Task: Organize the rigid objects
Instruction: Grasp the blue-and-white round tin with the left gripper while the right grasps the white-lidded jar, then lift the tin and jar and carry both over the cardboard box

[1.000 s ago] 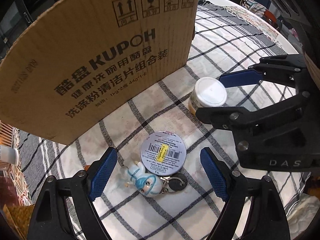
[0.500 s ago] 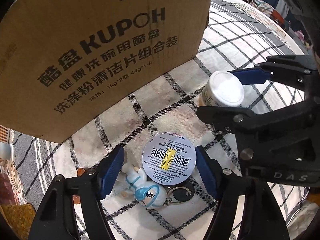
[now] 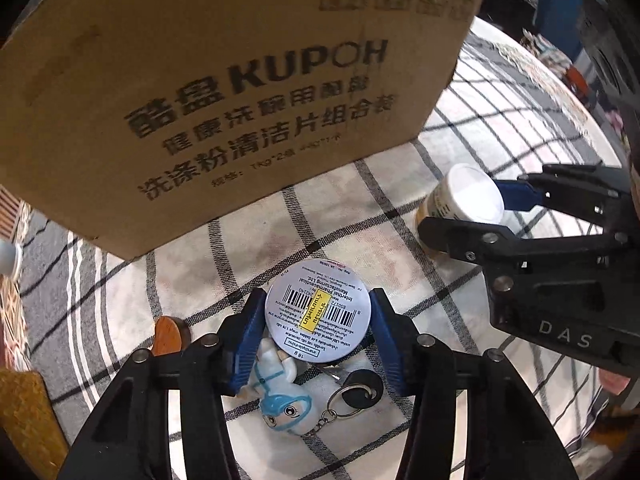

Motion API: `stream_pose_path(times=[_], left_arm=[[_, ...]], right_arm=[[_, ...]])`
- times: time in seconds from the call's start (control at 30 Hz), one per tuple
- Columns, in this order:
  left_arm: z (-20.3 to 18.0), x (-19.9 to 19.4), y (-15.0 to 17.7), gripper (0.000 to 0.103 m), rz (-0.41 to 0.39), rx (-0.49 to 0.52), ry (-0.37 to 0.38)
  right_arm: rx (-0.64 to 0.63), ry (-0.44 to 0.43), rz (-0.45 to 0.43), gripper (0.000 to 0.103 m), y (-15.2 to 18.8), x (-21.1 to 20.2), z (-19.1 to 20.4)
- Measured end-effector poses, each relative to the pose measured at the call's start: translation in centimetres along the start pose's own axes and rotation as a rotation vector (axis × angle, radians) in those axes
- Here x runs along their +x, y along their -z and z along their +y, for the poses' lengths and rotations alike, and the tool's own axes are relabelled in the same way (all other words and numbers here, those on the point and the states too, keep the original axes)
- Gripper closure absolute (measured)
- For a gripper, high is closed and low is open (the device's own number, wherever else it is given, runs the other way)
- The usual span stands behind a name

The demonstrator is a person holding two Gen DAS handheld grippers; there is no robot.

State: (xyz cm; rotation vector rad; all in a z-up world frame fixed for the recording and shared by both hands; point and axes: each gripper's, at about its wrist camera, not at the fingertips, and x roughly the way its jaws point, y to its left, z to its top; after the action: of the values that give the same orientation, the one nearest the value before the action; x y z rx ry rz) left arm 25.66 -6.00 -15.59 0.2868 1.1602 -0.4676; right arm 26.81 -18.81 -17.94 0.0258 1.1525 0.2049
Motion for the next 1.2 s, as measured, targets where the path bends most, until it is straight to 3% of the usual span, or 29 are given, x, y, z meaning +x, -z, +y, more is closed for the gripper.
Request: stream_pose_path(times=[0.6, 1.2], left_arm=[[2.5, -6.6, 1.6, 0.052, -0.162, -0.178, -0.06], [2.1, -13.2, 1.7, 0.052, -0.339, -0.205, -0.128]], right_arm=[[0.003, 0.026, -0.074, 0.061, -0.1, -3.5, 1.0], [-0.03, 0.019, -0.236, 0.061, -0.3, -10.0, 3.8]])
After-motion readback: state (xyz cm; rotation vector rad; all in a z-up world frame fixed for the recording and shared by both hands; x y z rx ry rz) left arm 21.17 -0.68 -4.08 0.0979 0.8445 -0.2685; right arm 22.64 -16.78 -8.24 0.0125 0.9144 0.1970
